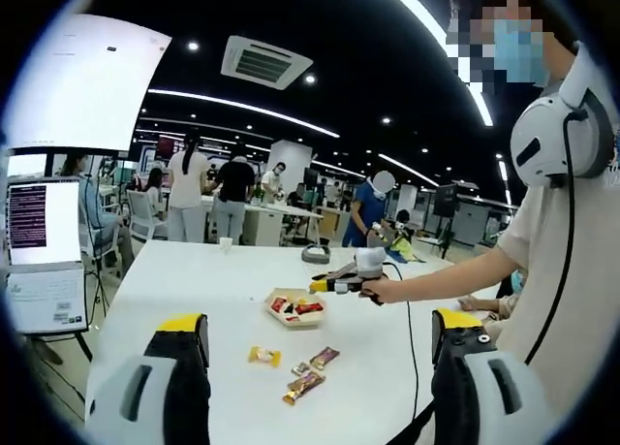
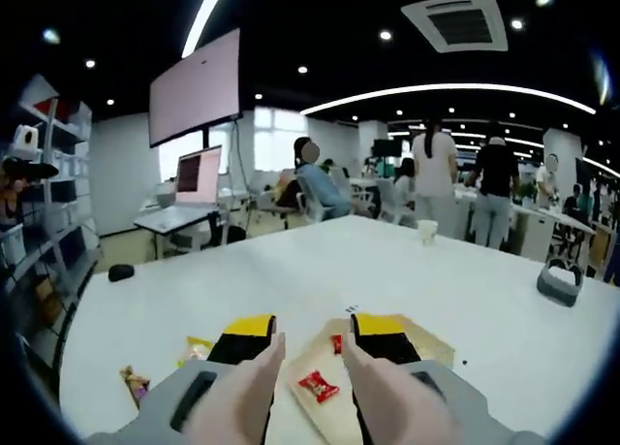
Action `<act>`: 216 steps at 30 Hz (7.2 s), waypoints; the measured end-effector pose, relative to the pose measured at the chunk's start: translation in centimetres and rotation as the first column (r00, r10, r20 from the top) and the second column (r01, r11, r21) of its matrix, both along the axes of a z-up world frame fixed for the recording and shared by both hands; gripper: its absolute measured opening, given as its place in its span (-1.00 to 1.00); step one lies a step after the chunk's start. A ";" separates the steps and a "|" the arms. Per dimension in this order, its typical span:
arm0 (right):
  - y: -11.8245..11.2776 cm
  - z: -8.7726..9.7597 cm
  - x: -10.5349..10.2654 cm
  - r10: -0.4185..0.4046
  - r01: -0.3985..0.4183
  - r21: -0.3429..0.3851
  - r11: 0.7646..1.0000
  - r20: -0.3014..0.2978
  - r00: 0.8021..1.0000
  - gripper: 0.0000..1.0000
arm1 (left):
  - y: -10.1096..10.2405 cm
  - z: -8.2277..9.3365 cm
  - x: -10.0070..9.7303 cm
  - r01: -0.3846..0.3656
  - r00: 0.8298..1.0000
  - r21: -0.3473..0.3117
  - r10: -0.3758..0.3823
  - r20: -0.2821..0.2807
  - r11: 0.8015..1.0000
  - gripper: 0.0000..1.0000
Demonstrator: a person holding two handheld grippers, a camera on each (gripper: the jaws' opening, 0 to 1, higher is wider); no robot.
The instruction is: Place the target food into the container with the food tongs after gripping and lifting it, then release it inside without dropping or visibly crushing the food.
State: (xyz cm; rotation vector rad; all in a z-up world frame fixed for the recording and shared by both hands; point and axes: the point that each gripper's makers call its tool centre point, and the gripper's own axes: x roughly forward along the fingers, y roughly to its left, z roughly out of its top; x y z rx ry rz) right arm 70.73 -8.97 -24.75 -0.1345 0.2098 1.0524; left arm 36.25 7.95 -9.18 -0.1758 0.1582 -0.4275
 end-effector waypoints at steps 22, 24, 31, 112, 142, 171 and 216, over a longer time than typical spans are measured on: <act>2.6 -3.7 -6.7 0.222 -0.224 -0.038 0.974 -0.054 0.973 -0.40 | -0.6 2.2 -1.5 0.019 0.995 -0.068 -0.012 0.099 0.997 0.99; 2.7 -3.9 -7.2 0.237 -0.240 -0.044 0.970 -0.060 0.970 -0.40 | -0.5 1.9 -1.4 0.008 0.996 -0.053 -0.003 0.085 0.999 0.99; 3.3 -5.3 -9.1 0.312 -0.319 -0.054 0.946 -0.115 0.943 -0.41 | -0.6 1.4 -1.5 0.013 0.997 -0.072 -0.007 0.077 0.997 0.99; 8.8 -14.2 -13.9 0.465 -0.502 -0.182 0.846 -0.211 0.860 -0.63 | -1.3 0.0 -1.4 0.042 0.999 -0.068 -0.044 -0.026 0.997 0.69; 4.8 -5.8 -11.5 0.359 -0.369 -0.071 0.927 -0.123 0.925 -0.62 | -2.2 0.3 -2.3 0.062 0.998 -0.078 -0.063 -0.016 0.995 0.64; -0.4 2.9 -6.8 0.258 -0.254 -0.082 0.964 0.047 0.965 -0.62 | -3.2 0.3 -2.2 0.088 0.996 -0.115 -0.088 0.006 0.989 0.63; -3.6 4.4 3.5 0.067 -0.060 -0.121 0.991 0.054 0.996 -0.61 | -1.6 0.0 -2.7 0.046 0.999 -0.109 -0.045 0.013 0.993 0.71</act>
